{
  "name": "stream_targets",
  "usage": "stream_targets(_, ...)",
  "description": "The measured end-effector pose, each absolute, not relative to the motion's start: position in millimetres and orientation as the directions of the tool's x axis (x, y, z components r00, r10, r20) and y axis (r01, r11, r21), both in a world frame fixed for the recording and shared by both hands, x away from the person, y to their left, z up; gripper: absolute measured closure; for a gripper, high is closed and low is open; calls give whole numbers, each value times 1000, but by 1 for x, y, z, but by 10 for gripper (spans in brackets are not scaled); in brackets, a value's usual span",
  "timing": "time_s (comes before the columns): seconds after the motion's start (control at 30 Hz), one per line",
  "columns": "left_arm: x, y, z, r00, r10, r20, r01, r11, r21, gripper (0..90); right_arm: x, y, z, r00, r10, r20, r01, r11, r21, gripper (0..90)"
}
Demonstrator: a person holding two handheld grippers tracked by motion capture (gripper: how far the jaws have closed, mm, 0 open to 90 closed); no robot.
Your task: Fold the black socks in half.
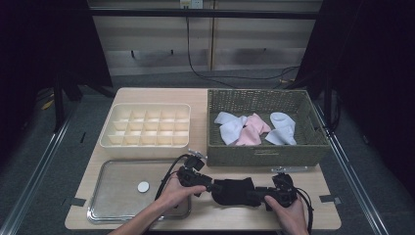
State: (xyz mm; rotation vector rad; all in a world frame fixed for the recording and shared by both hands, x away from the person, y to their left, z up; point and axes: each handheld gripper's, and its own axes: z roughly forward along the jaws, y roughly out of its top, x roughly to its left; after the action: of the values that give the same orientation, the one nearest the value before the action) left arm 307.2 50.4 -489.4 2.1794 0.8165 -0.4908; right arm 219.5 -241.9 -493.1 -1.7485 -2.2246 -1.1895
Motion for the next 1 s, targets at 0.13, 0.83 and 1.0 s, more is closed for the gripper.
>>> stream_targets(0.13,306,47,-492,730,396,-557,676,-534,507,325,221,-243,-495,-348,782,517,854,37,519,465)
stream_targets(0.83,305,51,-492,725,362,-586,680,-511,527,493,227,-246,-495,-334,761,556,850,-11,527,802)
stream_targets(1.0,303,48,-495,734,353,-580,666,-536,518,558,227,-247,-493,-339,759,556,846,-12,533,803)
